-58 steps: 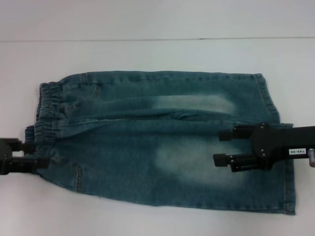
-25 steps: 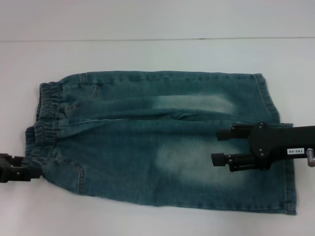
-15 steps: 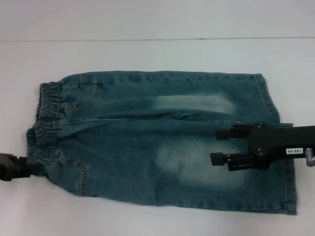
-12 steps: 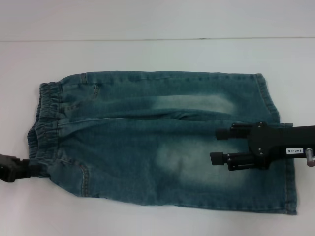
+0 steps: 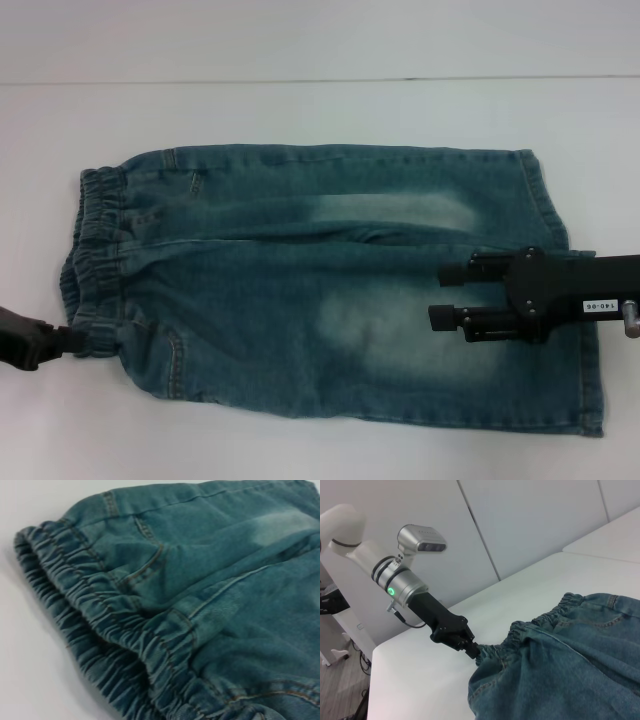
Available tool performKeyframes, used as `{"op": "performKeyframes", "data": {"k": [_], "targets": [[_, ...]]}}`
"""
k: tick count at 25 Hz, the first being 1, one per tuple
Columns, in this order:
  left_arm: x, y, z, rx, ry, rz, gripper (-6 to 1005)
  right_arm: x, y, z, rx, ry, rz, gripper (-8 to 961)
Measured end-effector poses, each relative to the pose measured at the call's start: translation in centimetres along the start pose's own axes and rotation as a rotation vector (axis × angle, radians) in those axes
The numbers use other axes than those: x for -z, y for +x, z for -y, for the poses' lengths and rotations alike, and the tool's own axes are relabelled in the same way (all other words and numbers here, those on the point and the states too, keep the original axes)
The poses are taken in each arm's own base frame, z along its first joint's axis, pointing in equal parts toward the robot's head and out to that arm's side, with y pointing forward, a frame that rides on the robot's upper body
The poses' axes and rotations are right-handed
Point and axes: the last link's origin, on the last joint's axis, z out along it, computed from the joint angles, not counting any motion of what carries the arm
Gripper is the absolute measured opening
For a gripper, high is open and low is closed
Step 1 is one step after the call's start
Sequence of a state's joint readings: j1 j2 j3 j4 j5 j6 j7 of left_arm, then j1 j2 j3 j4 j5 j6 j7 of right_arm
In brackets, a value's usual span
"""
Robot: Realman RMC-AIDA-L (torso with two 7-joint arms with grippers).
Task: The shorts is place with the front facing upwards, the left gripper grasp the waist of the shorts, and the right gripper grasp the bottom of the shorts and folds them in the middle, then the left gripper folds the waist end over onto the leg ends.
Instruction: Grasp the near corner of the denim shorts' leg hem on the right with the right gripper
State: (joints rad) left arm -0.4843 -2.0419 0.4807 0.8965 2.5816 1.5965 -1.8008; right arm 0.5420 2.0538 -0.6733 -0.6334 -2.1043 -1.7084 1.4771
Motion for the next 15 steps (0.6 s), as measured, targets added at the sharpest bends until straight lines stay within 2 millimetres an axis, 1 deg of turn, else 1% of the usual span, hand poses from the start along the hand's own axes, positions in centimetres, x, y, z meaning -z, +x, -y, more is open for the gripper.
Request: {"op": "performKeyframes", "data": {"k": [5, 8, 11, 15], "targets": [[0.2, 0.5, -0.5, -0.01, -0.039, -0.008, 29, 0.1, -0.1, 0.0, -0.006, -0.001, -0.001, 730], [0.3, 1.0, -0.7, -0.02, -0.058, -0.013, 26, 0.8, -0.7, 0.0, -0.02, -0.013, -0.01, 730], [0.2, 1.5, -0.8, -0.031, -0.065, -0.014, 26, 2.4, -1.6, 0.4, -0.069, -0.017, -0.06, 730], [0.0, 2.1, -0.8, -0.041, -0.065, -0.016, 25, 5.0, -2.4, 1.0, -0.134, -0.011, -0.185, 730]]}}
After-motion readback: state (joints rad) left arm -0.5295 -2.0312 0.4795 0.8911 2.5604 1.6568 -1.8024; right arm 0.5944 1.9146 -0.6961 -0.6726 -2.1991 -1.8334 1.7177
